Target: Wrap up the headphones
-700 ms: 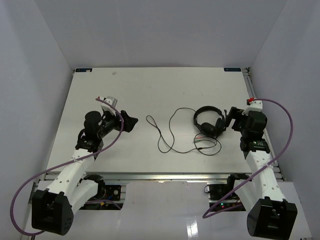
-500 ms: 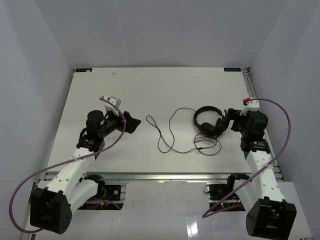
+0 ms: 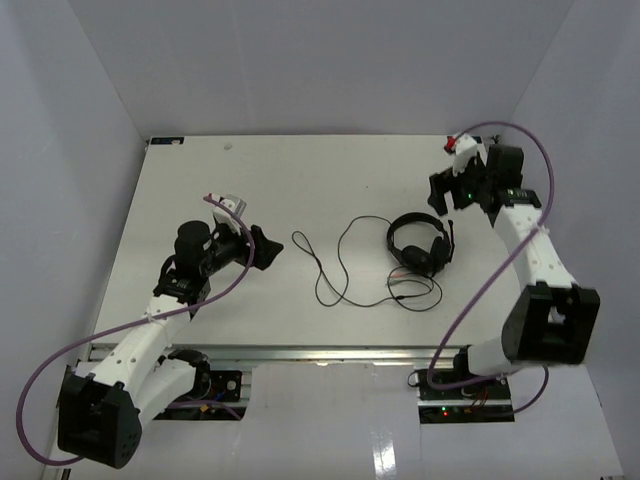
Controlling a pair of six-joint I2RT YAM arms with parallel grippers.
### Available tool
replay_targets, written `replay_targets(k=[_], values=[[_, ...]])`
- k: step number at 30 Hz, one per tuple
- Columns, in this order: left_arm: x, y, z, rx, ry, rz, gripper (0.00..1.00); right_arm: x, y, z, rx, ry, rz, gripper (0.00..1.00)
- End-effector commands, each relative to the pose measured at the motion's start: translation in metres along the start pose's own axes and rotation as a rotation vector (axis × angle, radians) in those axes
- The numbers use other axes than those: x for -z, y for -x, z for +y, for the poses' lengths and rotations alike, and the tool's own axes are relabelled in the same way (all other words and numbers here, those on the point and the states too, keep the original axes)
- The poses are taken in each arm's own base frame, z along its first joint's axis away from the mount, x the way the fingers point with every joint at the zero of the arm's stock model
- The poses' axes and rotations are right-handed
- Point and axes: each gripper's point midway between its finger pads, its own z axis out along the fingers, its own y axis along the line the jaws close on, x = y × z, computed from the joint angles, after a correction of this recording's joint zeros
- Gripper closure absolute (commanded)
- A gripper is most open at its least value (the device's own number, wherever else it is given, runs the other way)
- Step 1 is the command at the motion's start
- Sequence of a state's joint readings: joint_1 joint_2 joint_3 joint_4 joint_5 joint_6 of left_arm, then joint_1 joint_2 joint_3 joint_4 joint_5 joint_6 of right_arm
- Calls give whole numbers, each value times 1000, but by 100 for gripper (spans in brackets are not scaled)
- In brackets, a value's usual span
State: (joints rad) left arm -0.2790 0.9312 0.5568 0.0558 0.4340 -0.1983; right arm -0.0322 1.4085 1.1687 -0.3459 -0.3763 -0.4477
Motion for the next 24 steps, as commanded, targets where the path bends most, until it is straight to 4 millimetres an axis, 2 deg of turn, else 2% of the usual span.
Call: replay_targets(k=[1,2,3,6,7,8,9,10,11,13,16,22,24], values=[[1,18,-2,-36,6,-31,2,-33,36,-25,-21,69,46,10],[1,19,-2,-39,8,-32,2,-45,41,-42,-24,-18,39,10],[1,19,-1,-41,12,-32,2,-56,49,-49,-1,-92,19,10],[0,18,1,-46,21,-27,2,-85,44,-37,118,-139,95,8],[0,18,1,-46,20,-26,2,-87,39,-33,117,-125,141,3],[0,18,1,-46,19,-24,2,-92,28,-27,101,-103,184,0],[0,19,0,-46,16,-26,2,-97,10,-19,87,-72,226,3],[0,19,-1,-45,11,-26,2,-99,3,-15,83,-62,230,4],[0,19,-2,-45,6,-24,2,-98,6,-15,87,-72,201,4],[0,19,-3,-41,-1,-21,2,-95,-16,-9,85,-86,211,2],[-2,18,-4,-40,-10,-17,2,-100,-36,-11,81,-83,259,2],[1,21,-7,-50,-18,-26,2,-101,-64,-11,98,-46,330,11],[2,21,-8,-51,-20,-29,2,-100,-82,-10,110,-36,371,13]])
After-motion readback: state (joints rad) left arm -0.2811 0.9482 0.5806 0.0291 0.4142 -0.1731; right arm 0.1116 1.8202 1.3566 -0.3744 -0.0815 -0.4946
